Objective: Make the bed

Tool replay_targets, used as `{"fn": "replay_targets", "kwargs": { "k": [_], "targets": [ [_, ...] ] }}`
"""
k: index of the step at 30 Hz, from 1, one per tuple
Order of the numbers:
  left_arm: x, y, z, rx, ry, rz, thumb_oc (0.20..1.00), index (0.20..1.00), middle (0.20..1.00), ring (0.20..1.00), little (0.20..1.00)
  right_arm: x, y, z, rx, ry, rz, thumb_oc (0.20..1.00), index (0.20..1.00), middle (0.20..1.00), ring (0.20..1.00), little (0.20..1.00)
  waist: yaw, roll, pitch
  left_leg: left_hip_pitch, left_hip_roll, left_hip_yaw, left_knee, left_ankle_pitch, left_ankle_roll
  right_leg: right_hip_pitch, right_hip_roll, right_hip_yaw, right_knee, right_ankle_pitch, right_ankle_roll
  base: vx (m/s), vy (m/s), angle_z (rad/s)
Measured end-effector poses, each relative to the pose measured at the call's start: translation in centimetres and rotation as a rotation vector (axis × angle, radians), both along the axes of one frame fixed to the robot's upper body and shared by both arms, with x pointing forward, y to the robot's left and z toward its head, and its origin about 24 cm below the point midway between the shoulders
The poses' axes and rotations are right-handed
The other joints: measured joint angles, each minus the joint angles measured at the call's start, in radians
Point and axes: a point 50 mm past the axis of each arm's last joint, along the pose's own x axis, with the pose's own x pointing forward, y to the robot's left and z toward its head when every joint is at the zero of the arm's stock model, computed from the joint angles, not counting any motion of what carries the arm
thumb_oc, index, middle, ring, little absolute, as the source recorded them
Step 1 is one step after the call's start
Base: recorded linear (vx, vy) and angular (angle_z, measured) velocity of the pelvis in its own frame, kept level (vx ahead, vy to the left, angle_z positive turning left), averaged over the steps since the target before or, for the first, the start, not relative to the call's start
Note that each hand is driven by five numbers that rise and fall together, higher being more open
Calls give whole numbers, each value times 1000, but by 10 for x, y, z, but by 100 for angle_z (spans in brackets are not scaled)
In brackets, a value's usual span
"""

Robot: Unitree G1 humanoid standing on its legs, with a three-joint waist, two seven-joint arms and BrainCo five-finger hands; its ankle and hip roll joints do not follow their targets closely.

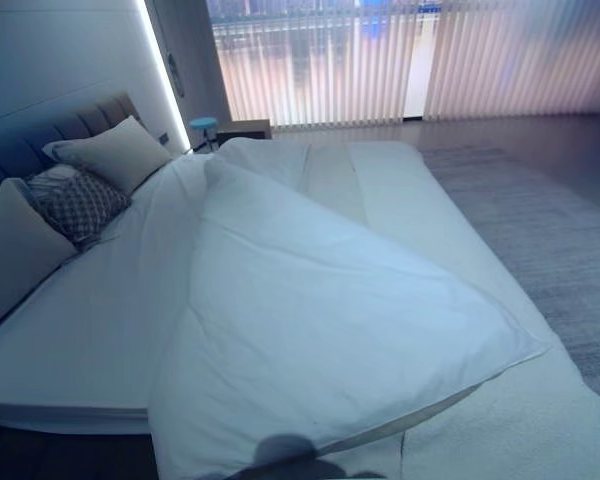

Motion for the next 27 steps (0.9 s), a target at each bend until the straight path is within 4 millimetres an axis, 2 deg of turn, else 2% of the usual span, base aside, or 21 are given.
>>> {"fn": "replay_targets", "kwargs": {
  "k": [14, 17, 19, 22, 26, 27],
  "targets": [
    [-5, 1, -1, 3, 11, 3, 1000, 1000, 1000, 1000, 1000, -1, 0, 0, 2, 0, 0, 1000, 1000, 1000, 1000, 1000, 1, 3, -1, 8, 2, 4, -1, -5, -6, 7, -4, 1, -4, -2, -2, 18, 3, 0],
    [-5, 1, -1, 4, 13, 4, 1000, 1000, 1000, 1000, 1000, -2, -1, 0, 9, -11, -51, 1000, 1000, 1000, 1000, 1000, 1, 3, -1, 8, 1, 4, -1, -5, -6, 6, -5, 2, -4, -2, -3, 32, 6, -1],
    [-5, 1, -1, 4, 13, 5, 1000, 1000, 1000, 1000, 1000, -3, -2, 0, 20, -34, -135, 1000, 1000, 1000, 1000, 1000, 0, 2, 0, 8, 2, 7, -1, -5, -6, 5, -5, 4, -4, -2, -3, 51, 7, -4],
    [-5, 3, 0, 6, 8, 30, 1000, 1000, 1000, 1000, 1000, -5, -7, 2, 52, -116, -410, 1000, 1000, 1000, 1000, 1000, -1, 3, -1, 7, 2, 12, -1, -5, -6, 0, -4, 11, -4, -2, -3, 27, 7, -5],
    [-4, 4, 0, 1, -3, 75, 1000, 1000, 1000, 1000, 1000, -3, -12, 3, 78, -198, -645, 1000, 1000, 1000, 1000, 1000, -3, 3, 0, 4, 2, 14, -1, -7, -8, -4, -4, 12, -3, -2, -3, 0, 0, 0],
    [-4, 4, 0, -1, -6, 88, 1000, 1000, 1000, 1000, 1000, 0, -14, 5, 91, -248, -748, 1000, 1000, 1000, 1000, 1000, -4, 6, -1, -6, 2, 15, -1, -6, -8, -19, -4, 13, -3, -2, -2, -37, 1, -3]
  ]
}}
